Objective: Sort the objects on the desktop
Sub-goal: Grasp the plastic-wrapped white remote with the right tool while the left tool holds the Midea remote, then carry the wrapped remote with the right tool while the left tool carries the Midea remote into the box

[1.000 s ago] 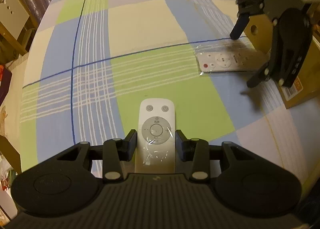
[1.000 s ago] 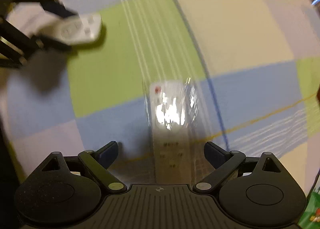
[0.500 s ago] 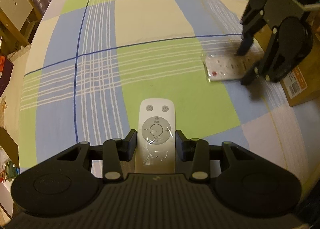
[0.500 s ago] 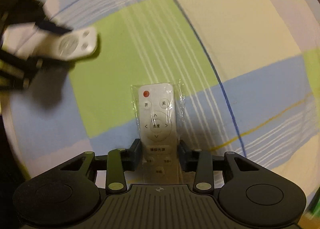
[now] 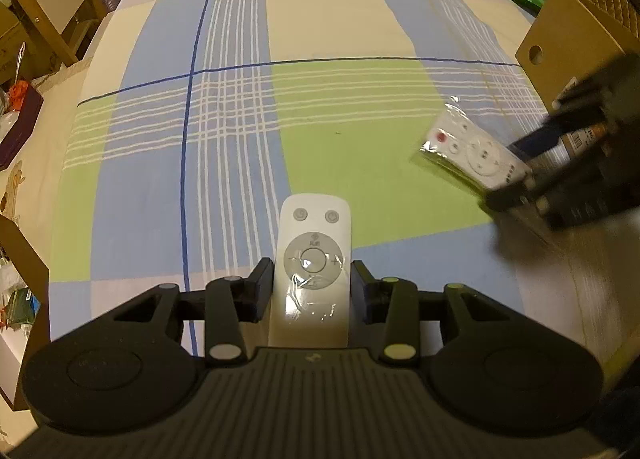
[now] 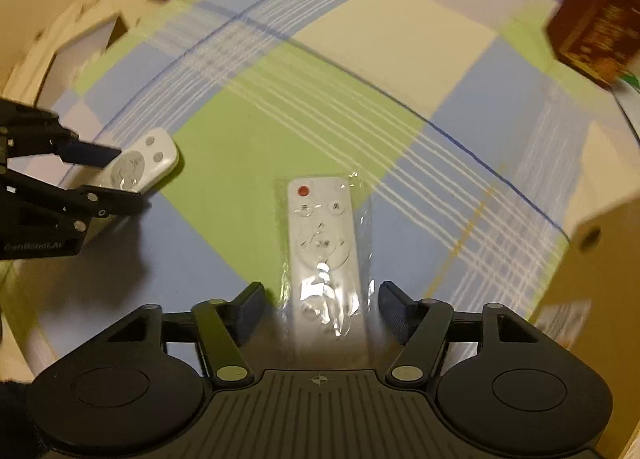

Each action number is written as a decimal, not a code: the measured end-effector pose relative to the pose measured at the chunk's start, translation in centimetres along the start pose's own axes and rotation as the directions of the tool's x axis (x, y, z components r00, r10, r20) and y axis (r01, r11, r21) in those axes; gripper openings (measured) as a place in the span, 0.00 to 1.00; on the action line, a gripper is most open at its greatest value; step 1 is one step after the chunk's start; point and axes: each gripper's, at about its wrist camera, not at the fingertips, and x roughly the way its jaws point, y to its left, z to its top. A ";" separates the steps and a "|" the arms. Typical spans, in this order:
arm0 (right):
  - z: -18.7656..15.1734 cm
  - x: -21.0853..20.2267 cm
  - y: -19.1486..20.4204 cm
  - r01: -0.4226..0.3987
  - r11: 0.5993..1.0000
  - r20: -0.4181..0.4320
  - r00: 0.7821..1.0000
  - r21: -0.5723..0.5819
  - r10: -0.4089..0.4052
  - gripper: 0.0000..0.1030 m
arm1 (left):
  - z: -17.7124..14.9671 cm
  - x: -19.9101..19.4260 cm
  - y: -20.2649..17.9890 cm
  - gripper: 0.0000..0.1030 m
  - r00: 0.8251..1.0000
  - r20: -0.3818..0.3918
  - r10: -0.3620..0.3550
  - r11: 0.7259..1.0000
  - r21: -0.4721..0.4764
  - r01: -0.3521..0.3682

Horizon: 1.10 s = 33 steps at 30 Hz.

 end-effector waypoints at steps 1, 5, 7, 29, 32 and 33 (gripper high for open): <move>-0.5 0.0 -0.2 -0.004 0.999 0.016 1.000 0.032 0.004 0.64 | 0.0 0.0 0.1 0.35 1.000 0.001 -0.002 1.000 -0.006 0.002; -1.2 0.9 0.1 -0.014 0.994 0.063 0.998 0.108 0.007 0.64 | -0.2 0.1 0.3 0.39 1.000 0.000 -0.002 1.000 -0.014 0.002; -1.6 0.6 0.3 -0.005 0.995 0.098 0.995 0.101 -0.005 0.64 | -0.3 0.1 0.3 0.48 1.000 -0.002 0.001 1.000 -0.010 -0.001; -5.6 -10.2 -1.0 -0.247 0.944 0.376 0.914 0.219 0.152 0.36 | 0.0 -5.0 -3.2 0.34 0.995 0.102 -0.009 0.998 0.062 0.003; -6.4 -12.7 -2.8 -0.269 0.929 0.430 0.892 0.255 0.141 0.36 | 1.4 -6.9 -4.6 0.34 0.988 0.153 -0.017 0.997 0.081 0.004; -6.8 -13.6 -3.5 -0.274 0.924 0.448 0.884 0.269 0.132 0.36 | 1.8 -7.5 -5.1 0.34 0.985 0.171 -0.023 0.996 0.090 0.007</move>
